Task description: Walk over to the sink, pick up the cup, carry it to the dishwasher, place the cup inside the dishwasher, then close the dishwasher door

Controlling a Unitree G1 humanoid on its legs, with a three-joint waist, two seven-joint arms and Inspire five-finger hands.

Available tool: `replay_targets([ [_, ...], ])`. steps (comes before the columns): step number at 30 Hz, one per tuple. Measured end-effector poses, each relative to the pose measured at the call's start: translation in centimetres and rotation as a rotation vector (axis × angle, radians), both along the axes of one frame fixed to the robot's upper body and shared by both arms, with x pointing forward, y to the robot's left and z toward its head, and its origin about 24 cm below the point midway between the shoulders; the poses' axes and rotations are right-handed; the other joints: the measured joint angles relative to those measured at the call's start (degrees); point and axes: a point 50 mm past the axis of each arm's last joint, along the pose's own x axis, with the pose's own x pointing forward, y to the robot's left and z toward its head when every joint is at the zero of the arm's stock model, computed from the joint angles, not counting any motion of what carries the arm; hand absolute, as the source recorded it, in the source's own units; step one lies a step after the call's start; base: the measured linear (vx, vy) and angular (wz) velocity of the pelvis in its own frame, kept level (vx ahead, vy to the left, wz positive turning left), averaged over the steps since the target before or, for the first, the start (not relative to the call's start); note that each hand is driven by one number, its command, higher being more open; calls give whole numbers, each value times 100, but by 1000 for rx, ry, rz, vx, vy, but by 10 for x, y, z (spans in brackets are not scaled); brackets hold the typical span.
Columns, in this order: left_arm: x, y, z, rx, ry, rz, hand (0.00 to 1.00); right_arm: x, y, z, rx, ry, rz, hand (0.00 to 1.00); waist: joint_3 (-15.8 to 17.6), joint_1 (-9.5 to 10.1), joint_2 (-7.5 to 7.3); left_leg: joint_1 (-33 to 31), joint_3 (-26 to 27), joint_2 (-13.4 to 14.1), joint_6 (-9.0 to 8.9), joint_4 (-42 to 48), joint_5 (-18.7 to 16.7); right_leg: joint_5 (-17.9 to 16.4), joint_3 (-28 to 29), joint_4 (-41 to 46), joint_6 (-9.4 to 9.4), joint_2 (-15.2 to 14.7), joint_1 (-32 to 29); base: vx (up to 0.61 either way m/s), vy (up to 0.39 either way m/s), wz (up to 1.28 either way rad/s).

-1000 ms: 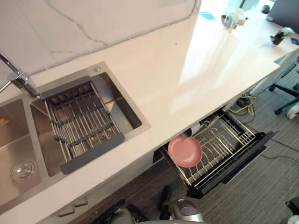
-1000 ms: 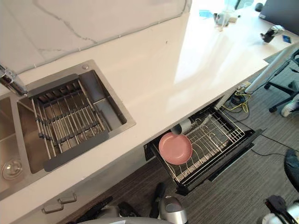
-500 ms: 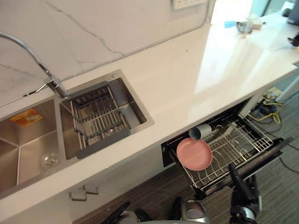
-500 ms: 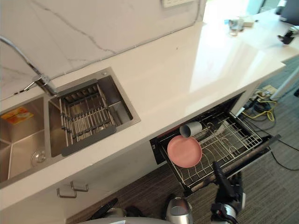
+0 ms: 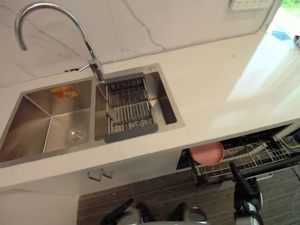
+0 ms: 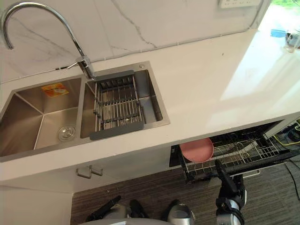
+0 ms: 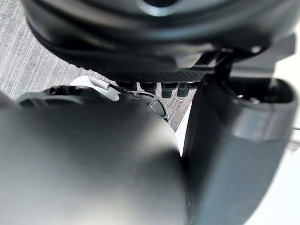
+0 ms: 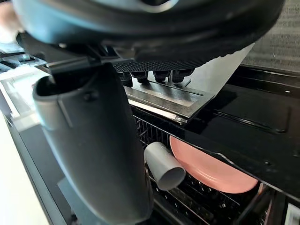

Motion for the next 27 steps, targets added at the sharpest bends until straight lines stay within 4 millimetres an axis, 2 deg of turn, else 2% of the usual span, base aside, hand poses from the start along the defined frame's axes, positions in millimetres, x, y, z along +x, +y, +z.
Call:
replay_targets([
  [2,2,0,1,2,-10,-7,100,15,-3,6,4,-20,30,100,-3,137,8,-53,-87,-32,23,-55,57,58,-89,-102,-5,30,4,-27,72,17],
  [4,3,1,1,6,-15,-8,100,28,-1,10,7,-35,65,100,-1,183,18,-110,-164,-47,47,-103,104,119,-150,-222,-27,80,3,-28,36,14],
  [7,3,3,1,18,-20,-12,100,52,9,17,15,-55,150,100,-4,261,45,-113,-290,-69,54,-226,112,194,-106,-408,-85,194,3,-13,16,-8],
  [9,4,3,2,16,-43,-16,100,69,24,20,30,-65,239,100,-5,326,46,-151,-350,-55,40,-281,134,246,-112,-548,-125,286,4,-4,7,-3],
  [14,6,1,2,-7,-102,-46,100,71,35,22,19,-70,327,100,-8,323,50,-204,-403,-18,48,-367,178,295,-93,-720,-162,420,-16,3,5,-2],
  [17,8,-1,4,-30,-136,-63,100,64,46,19,-22,-35,434,100,-23,339,59,-219,-421,-13,-45,-435,309,288,-110,-824,-175,507,-41,0,0,0],
  [19,3,-1,4,-42,-130,-51,100,54,47,16,-44,-25,464,100,-117,347,57,-237,-403,-13,-104,-540,360,263,-89,-828,-211,528,-110,27,5,-3],
  [24,-17,4,2,-114,-89,-21,100,4,66,-16,-53,155,691,100,-421,341,-11,-100,-279,-68,-226,-835,438,1,47,-497,-181,468,-254,126,43,-12],
  [26,-20,6,1,-130,-71,-27,100,-25,80,-38,0,284,713,100,-463,300,-48,22,-263,-144,-240,-975,437,-316,69,142,-143,210,-395,168,98,-2],
  [27,-21,7,1,-133,-69,-28,100,-33,78,-41,2,312,705,100,-477,294,-67,23,-258,-182,-245,-999,431,-427,85,363,-127,108,-482,154,110,-4],
])
